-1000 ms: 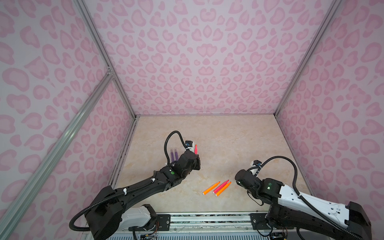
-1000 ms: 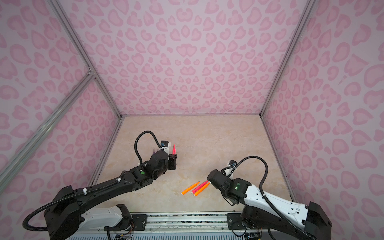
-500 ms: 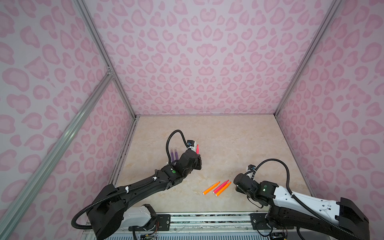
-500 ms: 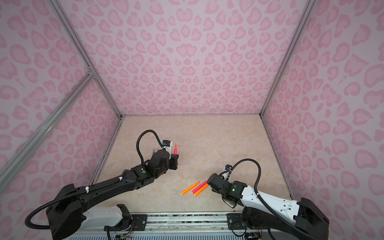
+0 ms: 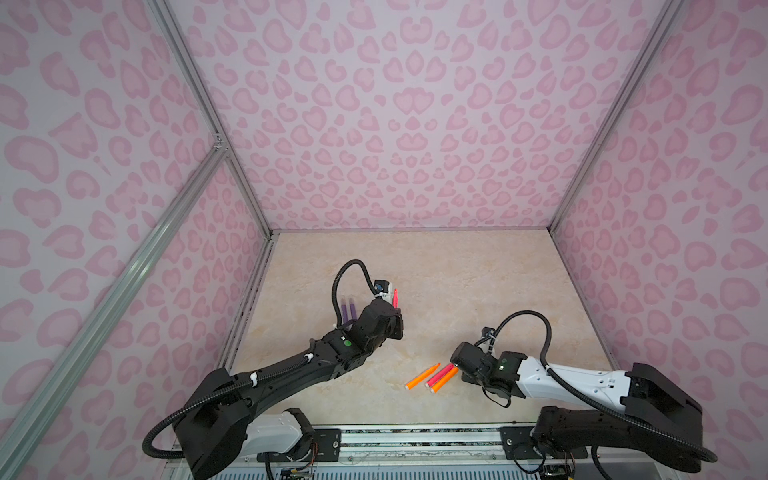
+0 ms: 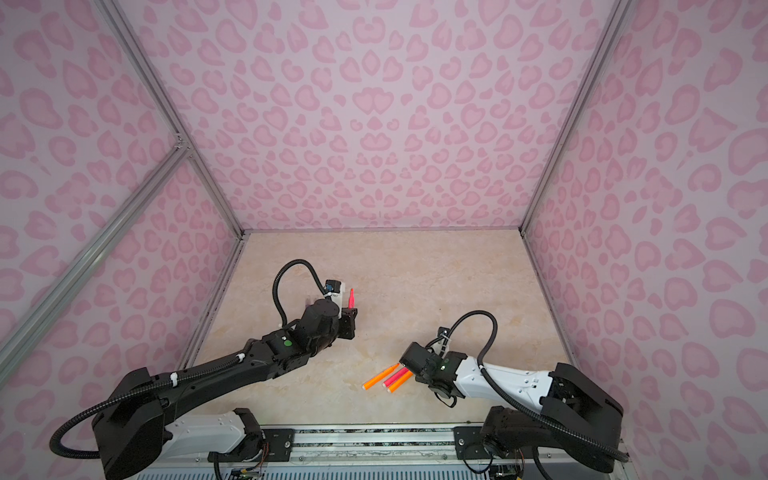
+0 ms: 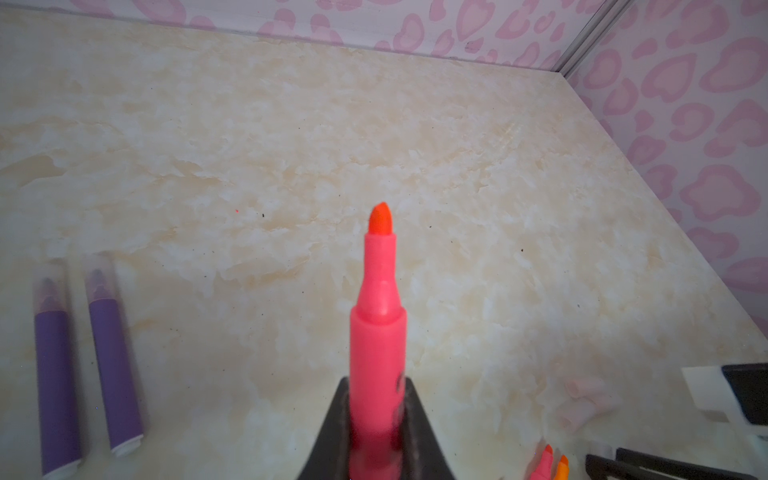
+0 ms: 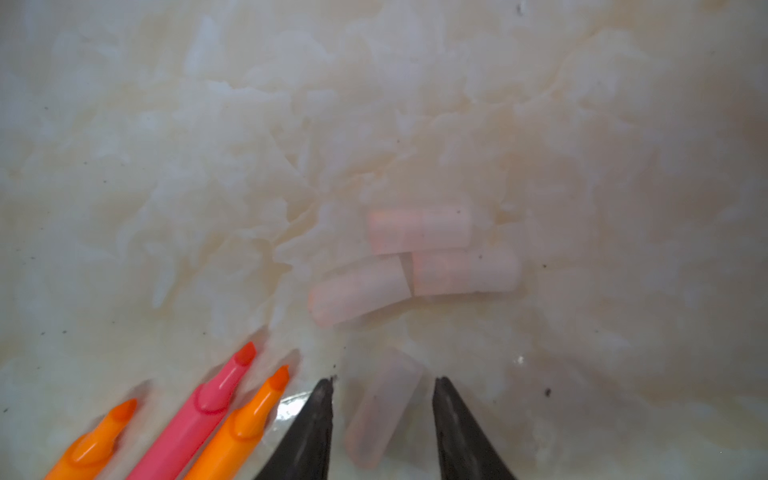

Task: Insert the pens into the pen caps
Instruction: 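Close the right gripper on a translucent pink cap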

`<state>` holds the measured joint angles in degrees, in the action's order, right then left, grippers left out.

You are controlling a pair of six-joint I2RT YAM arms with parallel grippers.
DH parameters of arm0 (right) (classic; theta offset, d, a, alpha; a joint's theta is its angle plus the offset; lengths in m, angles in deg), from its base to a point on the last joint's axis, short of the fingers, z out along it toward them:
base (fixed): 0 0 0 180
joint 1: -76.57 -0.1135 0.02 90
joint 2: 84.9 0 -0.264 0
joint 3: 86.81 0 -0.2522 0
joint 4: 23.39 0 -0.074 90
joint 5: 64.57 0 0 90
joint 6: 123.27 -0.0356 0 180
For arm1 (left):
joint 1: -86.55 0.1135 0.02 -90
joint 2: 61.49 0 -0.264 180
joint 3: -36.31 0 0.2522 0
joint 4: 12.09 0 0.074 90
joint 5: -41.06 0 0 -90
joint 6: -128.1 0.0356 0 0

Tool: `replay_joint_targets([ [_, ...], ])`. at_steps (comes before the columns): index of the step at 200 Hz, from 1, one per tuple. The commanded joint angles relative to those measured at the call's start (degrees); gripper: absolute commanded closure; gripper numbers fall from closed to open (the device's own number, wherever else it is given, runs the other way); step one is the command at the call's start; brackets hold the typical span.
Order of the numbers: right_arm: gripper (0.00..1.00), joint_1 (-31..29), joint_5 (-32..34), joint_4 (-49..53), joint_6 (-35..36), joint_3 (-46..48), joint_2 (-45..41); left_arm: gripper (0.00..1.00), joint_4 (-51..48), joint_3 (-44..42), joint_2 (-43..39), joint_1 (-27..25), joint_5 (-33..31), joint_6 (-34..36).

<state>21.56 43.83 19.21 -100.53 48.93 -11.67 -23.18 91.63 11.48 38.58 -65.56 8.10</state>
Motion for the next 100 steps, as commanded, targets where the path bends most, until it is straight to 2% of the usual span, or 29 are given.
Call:
replay_joint_targets([
  [1, 0.61, 0.05, 0.59, 1.65, -0.08, -1.12, 2.50, 0.97, 0.04, 0.71, 0.07, 0.09, 0.45, 0.32],
  [48, 0.67, 0.09, 1.19, 0.80, 0.35, -1.23, 6.87, 0.97, 0.07, 0.85, 0.24, 0.07, 0.93, 0.29],
  [100, 0.68, 0.14, 1.65, -0.45, 0.05, 0.97, 5.34, 0.97, 0.13, 0.89, 0.22, 0.12, 0.96, 0.29],
])
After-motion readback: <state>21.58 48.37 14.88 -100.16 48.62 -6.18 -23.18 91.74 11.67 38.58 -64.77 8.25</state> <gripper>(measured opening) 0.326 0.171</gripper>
